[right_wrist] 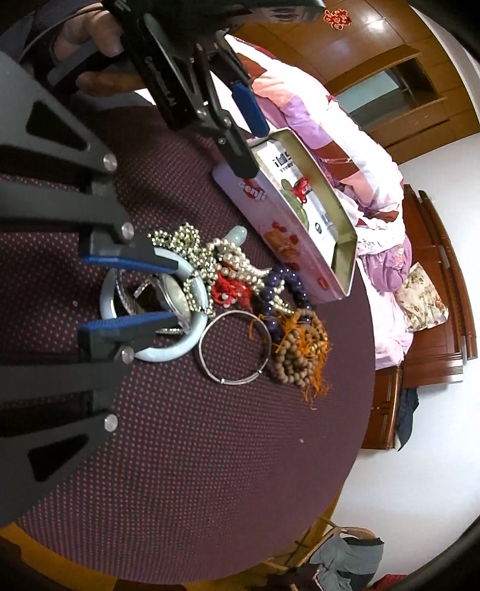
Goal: Organize jewelry
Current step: 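Lower the right gripper onto the silver watch and close it, then lift the silver watch with the right gripper while the left gripper grasps the gold bead chain, then carry the watch and gold chain into the tin box and open both grippers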
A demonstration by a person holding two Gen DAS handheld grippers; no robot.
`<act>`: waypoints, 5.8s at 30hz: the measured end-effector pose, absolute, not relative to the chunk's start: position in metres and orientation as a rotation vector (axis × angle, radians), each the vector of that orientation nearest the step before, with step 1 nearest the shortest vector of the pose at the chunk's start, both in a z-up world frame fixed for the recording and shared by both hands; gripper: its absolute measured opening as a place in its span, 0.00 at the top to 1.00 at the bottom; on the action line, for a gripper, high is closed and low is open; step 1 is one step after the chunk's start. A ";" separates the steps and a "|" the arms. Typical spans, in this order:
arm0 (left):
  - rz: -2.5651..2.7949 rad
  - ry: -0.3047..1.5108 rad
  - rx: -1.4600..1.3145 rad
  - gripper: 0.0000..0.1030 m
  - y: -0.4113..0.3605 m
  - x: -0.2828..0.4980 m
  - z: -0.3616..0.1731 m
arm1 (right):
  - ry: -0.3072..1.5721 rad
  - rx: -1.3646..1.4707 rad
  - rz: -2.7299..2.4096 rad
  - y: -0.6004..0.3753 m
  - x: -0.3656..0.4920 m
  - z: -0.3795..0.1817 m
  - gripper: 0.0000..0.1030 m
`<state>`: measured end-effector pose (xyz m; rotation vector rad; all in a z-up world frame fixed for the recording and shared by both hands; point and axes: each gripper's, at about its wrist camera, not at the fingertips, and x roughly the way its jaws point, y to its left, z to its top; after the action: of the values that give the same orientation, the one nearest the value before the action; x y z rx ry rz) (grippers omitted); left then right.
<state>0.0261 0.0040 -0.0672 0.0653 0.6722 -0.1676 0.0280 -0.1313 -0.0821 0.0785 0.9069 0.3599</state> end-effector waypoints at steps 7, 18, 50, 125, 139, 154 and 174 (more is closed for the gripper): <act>-0.180 0.663 0.053 0.29 0.002 0.023 -0.065 | 0.918 0.082 0.346 -0.127 0.030 -0.084 0.73; -0.186 0.664 0.053 0.29 -0.001 0.022 -0.066 | 0.942 0.119 0.363 -0.119 0.040 -0.086 0.68; -0.227 0.659 0.066 0.29 -0.013 0.023 -0.059 | 0.781 0.096 0.247 -0.152 0.042 -0.046 0.88; -0.261 0.494 0.089 0.96 0.028 0.067 0.019 | 0.669 0.041 0.359 -0.120 0.097 0.000 0.88; -0.177 0.541 0.060 0.96 0.059 0.097 0.004 | 0.670 0.021 0.451 -0.077 0.133 0.008 0.88; -0.136 0.608 0.030 0.96 0.080 0.120 -0.023 | 0.707 0.027 0.504 -0.049 0.160 -0.006 0.88; -0.134 0.688 0.043 0.96 0.082 0.128 -0.055 | 0.844 -0.001 0.460 -0.042 0.183 -0.052 0.88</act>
<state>0.1278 0.0818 -0.0553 0.0431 0.6880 -0.1343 0.1831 -0.0421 -0.0521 -0.0013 0.8440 0.4599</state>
